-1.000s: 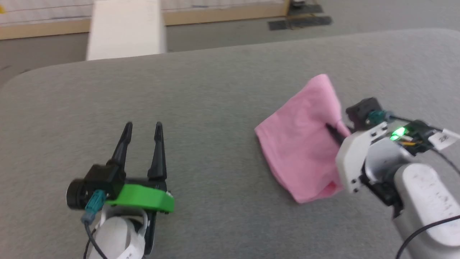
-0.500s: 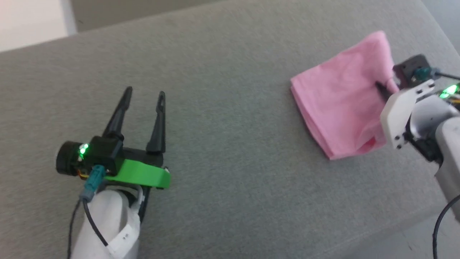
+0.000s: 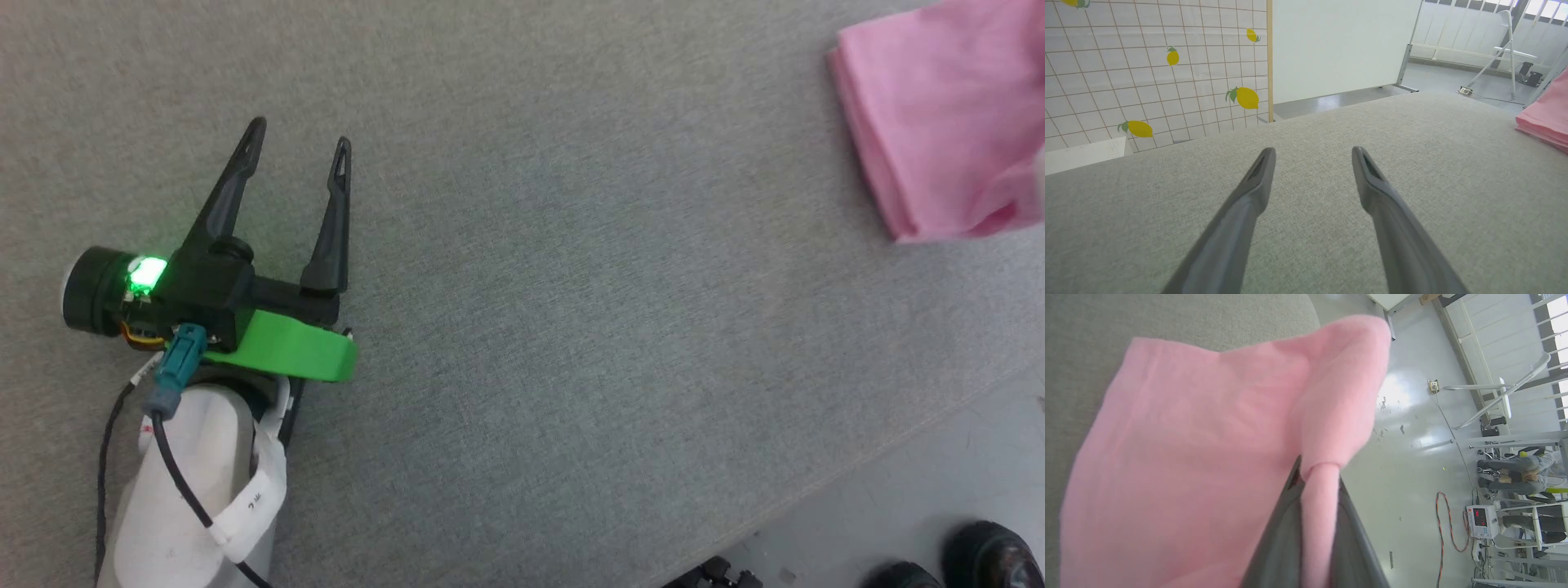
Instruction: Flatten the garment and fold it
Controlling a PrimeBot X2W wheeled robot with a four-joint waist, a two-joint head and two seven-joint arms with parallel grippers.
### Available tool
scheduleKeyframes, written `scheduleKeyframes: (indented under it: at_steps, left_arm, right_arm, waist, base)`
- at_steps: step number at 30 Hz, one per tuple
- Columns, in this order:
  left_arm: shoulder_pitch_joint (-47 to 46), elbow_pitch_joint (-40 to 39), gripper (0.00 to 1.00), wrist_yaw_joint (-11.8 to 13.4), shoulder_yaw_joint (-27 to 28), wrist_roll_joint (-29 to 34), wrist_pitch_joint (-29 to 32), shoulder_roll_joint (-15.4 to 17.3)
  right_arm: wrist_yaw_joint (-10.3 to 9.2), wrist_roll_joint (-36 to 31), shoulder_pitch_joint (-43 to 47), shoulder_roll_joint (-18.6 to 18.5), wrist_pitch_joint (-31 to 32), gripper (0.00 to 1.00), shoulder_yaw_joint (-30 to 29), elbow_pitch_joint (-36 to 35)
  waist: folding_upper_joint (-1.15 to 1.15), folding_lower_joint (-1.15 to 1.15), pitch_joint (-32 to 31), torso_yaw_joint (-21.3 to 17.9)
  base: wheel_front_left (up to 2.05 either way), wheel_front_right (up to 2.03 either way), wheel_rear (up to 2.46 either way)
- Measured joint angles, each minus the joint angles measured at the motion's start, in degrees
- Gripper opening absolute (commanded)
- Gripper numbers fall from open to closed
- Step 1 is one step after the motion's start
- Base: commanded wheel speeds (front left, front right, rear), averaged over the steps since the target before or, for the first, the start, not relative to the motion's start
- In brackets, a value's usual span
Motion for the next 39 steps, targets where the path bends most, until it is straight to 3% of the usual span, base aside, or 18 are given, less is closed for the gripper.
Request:
scheduleKeyframes:
  at_steps: [14, 15, 16, 17, 18, 26, 31, 36, 39]
  left_arm:
    - [-0.2, -2.9, 1.0, 0.2, -1.1, -0.1, 0.9, 0.3]
    - [-0.2, -2.6, 1.0, 0.3, -1.2, -0.1, 0.7, 0.2]
    - [-0.2, -2.4, 1.0, 0.4, -1.2, -0.1, 0.4, 0.1]
    - [-0.2, -1.9, 1.0, 0.5, -1.4, -0.2, 0.2, 0.0]
    - [-0.2, -1.4, 1.0, 0.7, -1.5, -0.2, -0.1, -0.1]
    - [0.6, 3.7, 1.0, 1.0, -2.4, -2.3, -4.0, -2.5]
    - [3.3, 7.5, 1.0, 1.5, -2.5, -4.6, -5.5, -4.6]
    - [7.0, 9.1, 1.0, 2.2, -1.9, -6.8, -5.7, -6.0]
    - [9.3, 8.4, 1.0, 2.8, -0.5, -7.4, -5.9, -6.7]
  right_arm:
    - [0.0, -10.0, -5.0, 0.4, -10.1, 0.0, -11.6, 10.6]
    - [0.0, -10.6, -5.2, 0.4, -10.0, 0.25, -12.4, 11.3]
    - [0.0, -11.1, -5.2, 0.4, -9.8, 0.4, -12.9, 11.7]
    - [0.0, -11.6, -5.2, 0.5, -9.7, 0.76, -13.6, 12.2]
    - [0.0, -11.9, -5.2, 0.5, -9.4, 1.0, -14.7, 12.7]
    - [0.0, -14.4, -4.0, -0.7, -10.6, 1.0, -20.5, 14.1]
    - [0.0, -12.0, 1.3, 0.3, -15.3, 1.0, -21.6, 13.1]
    - [0.0, -5.9, 8.0, 2.3, -18.8, 1.0, -20.1, 7.3]
    - [0.0, -0.5, 14.2, 4.5, -19.5, 1.0, -18.3, -0.2]
  waist:
    - [0.0, -0.01, 3.7, 4.4]
    - [0.0, -0.01, 3.6, 4.7]
    - [0.0, -0.01, 3.5, 4.8]
    - [0.0, -0.01, 3.2, 5.0]
    - [0.0, -0.01, 2.9, 5.1]
    - [0.0, -0.02, -1.5, 6.4]
    - [0.0, -0.02, -6.6, 7.8]
    - [0.0, -0.02, -12.1, 9.7]
    - [0.0, -0.02, -15.7, 11.3]
  base:
    - [0.0, 0.0, 0.0]
    - [0.0, 0.0, 0.0]
    - [0.0, 0.0, 0.0]
    - [0.0, 0.0, 0.0]
    - [0.0, 0.0, 0.0]
    - [0.0, 0.0, 0.0]
    - [0.0, 0.0, 0.0]
    - [0.0, 0.0, 0.0]
    - [0.0, 0.0, 0.0]
